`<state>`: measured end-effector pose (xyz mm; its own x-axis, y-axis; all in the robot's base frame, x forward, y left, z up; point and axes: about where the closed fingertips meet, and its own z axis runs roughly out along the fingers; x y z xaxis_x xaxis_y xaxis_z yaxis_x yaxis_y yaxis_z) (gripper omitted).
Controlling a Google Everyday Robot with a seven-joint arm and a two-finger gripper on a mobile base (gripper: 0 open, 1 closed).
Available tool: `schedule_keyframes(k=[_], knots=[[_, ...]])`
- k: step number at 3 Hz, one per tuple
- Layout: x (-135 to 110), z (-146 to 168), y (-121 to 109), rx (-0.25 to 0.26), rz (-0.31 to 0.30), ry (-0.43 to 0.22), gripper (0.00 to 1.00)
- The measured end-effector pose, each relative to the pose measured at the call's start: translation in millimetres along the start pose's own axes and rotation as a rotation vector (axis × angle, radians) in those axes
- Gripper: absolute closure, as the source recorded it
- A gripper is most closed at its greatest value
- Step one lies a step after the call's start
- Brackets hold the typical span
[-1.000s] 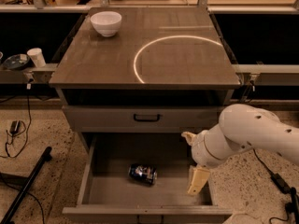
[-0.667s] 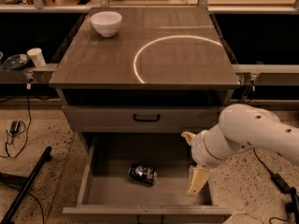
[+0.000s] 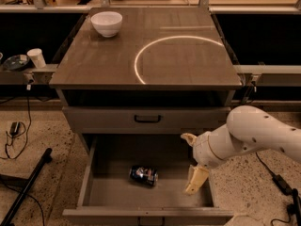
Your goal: Pick pepsi can from middle drawer and place on counter
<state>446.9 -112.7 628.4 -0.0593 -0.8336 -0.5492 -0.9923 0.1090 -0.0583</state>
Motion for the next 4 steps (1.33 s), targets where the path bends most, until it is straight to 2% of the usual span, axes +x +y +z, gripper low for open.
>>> schedule_keyframes(k=[1, 3, 4], knots=[[-1.9, 12.6, -4.7, -0.045, 0.012, -0.088, 0.00], [-3.4, 19.7, -5.1, -0.060, 0.013, -0.108, 0.00], [-9.3, 37.9, -8.1, -0.090, 0.010, -0.145, 0.00]])
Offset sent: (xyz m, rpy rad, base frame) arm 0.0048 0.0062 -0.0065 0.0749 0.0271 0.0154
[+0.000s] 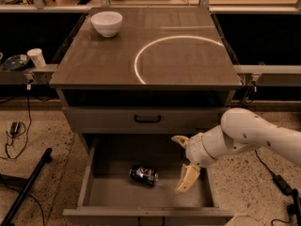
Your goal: Pick pepsi can from middle drawer and place on counter
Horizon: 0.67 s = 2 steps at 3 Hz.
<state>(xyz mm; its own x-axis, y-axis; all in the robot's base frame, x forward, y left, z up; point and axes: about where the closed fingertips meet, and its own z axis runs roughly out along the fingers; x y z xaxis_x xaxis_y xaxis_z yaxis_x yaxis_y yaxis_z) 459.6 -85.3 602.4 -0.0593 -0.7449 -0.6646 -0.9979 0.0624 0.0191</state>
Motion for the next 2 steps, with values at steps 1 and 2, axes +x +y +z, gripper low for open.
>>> schedule_keyframes(k=[1, 2], knots=[[-4.1, 27.7, -8.0, -0.043, 0.001, -0.035, 0.00], [-4.0, 28.6, -7.9, -0.044, 0.001, -0.036, 0.00]])
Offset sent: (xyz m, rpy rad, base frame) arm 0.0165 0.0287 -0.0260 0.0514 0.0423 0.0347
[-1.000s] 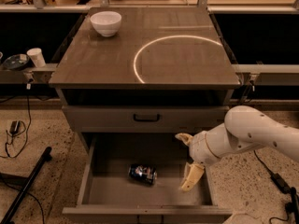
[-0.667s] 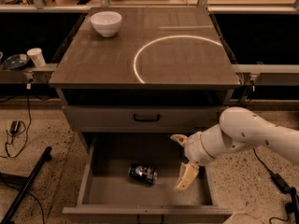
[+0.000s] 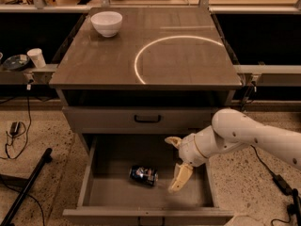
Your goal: Pick pepsi can from middle drawer and place on counter
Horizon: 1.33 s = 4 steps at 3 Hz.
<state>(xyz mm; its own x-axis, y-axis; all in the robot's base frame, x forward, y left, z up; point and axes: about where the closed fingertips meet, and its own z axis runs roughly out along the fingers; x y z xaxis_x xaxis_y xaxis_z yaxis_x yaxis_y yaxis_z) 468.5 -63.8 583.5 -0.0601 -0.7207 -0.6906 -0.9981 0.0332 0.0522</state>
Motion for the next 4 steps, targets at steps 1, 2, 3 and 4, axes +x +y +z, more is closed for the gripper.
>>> schedule_keyframes(k=[1, 2, 3, 4], knots=[[5.1, 14.3, -1.7, -0.020, 0.009, 0.004, 0.00], [12.8, 32.0, -10.4, -0.041, 0.011, 0.018, 0.00], [22.8, 48.2, -23.9, -0.055, 0.019, 0.038, 0.00], [30.0, 65.2, -33.2, -0.063, 0.016, 0.088, 0.00]])
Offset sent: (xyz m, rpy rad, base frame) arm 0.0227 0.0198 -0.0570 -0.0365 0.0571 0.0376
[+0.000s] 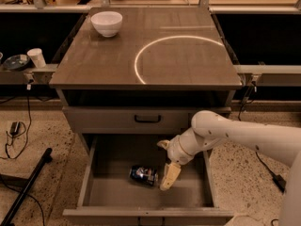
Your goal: Pick pepsi can from middle drawer and place on counter
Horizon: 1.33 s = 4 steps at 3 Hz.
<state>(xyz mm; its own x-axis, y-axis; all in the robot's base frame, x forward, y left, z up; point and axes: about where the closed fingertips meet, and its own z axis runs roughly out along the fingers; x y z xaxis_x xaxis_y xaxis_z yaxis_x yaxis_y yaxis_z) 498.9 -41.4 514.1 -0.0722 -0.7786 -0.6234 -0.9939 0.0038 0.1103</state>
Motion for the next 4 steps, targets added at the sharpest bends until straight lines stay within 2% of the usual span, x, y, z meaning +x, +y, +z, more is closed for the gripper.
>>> schedule_keyframes(k=[1, 2, 3, 4], knots=[[0.0, 0.0, 0.0, 0.000, 0.000, 0.000, 0.00], [3.1, -0.3, 0.3, 0.048, 0.004, 0.024, 0.00], [8.4, -2.9, -1.7, 0.124, 0.011, 0.042, 0.00], [7.0, -0.2, -0.1, 0.151, 0.015, 0.051, 0.00]])
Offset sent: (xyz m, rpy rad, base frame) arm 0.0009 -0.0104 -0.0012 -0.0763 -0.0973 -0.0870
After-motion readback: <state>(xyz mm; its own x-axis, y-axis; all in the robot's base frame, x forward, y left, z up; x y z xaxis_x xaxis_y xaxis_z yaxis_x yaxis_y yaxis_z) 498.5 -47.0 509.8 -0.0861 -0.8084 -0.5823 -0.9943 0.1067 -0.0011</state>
